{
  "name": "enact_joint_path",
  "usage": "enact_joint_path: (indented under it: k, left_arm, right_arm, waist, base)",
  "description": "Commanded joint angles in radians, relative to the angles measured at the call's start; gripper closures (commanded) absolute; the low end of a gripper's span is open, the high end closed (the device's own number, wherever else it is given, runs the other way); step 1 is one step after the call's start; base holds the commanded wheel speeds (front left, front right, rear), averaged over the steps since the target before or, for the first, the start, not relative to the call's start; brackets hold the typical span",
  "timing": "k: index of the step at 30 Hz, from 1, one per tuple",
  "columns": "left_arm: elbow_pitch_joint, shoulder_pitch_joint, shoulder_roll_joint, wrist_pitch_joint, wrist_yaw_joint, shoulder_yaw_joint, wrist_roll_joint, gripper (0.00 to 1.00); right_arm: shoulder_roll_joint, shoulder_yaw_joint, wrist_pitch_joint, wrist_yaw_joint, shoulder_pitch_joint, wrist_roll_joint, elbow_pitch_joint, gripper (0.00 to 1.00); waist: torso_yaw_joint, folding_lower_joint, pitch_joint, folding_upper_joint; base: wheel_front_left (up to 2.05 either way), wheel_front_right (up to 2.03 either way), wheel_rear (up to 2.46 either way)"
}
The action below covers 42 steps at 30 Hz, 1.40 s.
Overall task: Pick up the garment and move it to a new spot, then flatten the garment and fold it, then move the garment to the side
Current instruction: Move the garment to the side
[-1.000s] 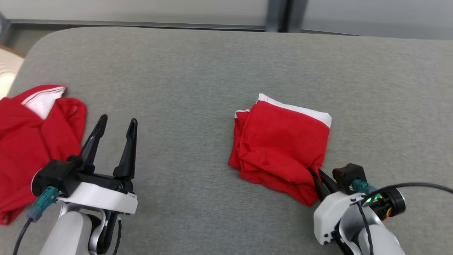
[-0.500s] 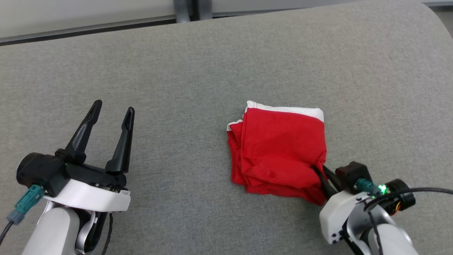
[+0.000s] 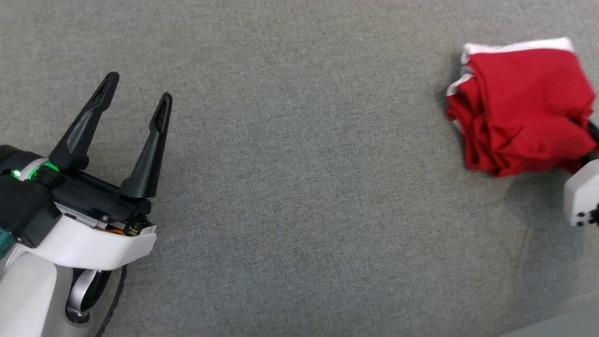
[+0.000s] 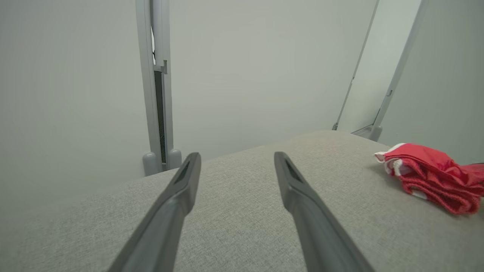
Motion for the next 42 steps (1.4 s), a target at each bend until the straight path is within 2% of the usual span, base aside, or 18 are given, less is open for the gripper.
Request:
enact_joint_path:
  k: [1,5,8,13,14,15,16,22,31,37,42]
  left_arm:
    - [-0.024,-0.029,0.016,0.008,-0.005,-0.002,0.007,0.00]
    - [-0.067,-0.061,0.039,0.018,-0.007,-0.009,0.004,0.00]
    - [-0.083,-0.093,0.056,0.017,-0.010,-0.024,-0.006,0.00]
    - [-0.080,-0.110,0.067,0.010,-0.013,-0.041,-0.010,0.00]
    - [-0.076,-0.109,0.069,0.007,-0.013,-0.044,-0.012,0.00]
    - [-0.071,-0.109,0.070,0.005,-0.013,-0.047,-0.013,0.00]
    - [-0.066,-0.107,0.070,0.005,-0.014,-0.050,-0.014,0.00]
    - [-0.028,-0.077,0.059,-0.014,-0.008,-0.062,-0.023,0.00]
    - [0.048,0.008,0.021,-0.028,0.035,-0.067,-0.050,0.00]
    - [0.100,0.087,-0.003,-0.048,0.076,-0.045,-0.078,0.00]
    - [0.138,0.144,-0.021,-0.065,0.106,-0.023,-0.099,0.00]
  right_arm:
    - [-0.032,-0.033,0.004,-0.003,-0.037,-0.008,0.021,1.00]
    - [-0.065,-0.110,0.004,-0.003,-0.112,-0.033,0.046,1.00]
    - [-0.050,-0.186,0.010,-0.003,-0.184,-0.051,0.078,1.00]
    - [-0.026,-0.243,0.020,-0.003,-0.223,-0.093,0.120,1.00]
    - [-0.012,-0.259,0.021,-0.003,-0.228,-0.093,0.128,0.77]
    - [-0.001,-0.276,0.019,-0.002,-0.232,-0.101,0.132,0.29]
    - [0.008,-0.282,0.007,-0.002,-0.230,-0.112,0.132,0.00]
    - [0.077,-0.346,-0.048,-0.001,-0.151,-0.132,0.155,0.00]
    - [0.179,-0.360,-0.184,-0.002,0.064,-0.078,0.039,0.00]
    - [0.285,-0.306,-0.258,-0.002,0.207,-0.049,-0.103,0.00]
    - [0.335,-0.224,-0.279,-0.002,0.285,-0.038,-0.201,0.00]
  waist:
    - [-0.017,0.0000,0.062,0.0000]
    - [-0.005,0.0000,0.125,0.0000]
    - [0.013,0.0000,0.177,0.0000]
    - [0.028,0.0000,0.202,0.0000]
    - [0.029,0.0000,0.203,0.0000]
    - [0.029,0.0000,0.202,0.0000]
    - [0.029,0.0000,0.199,0.0000]
    - [0.013,0.0000,0.125,0.0000]
    - [-0.011,0.0000,-0.049,0.0000]
    - [0.004,0.0000,-0.157,0.0000]
    - [0.047,0.0000,-0.230,0.0000]
  base:
    - [0.00,0.00,0.00]
    - [0.00,0.00,0.00]
    - [0.00,0.00,0.00]
    - [0.00,0.00,0.00]
    - [0.00,0.00,0.00]
    - [0.00,0.00,0.00]
    - [0.00,0.00,0.00]
    - [0.00,0.00,0.00]
    - [0.00,0.00,0.00]
    - [0.00,0.00,0.00]
    - [0.00,0.00,0.00]
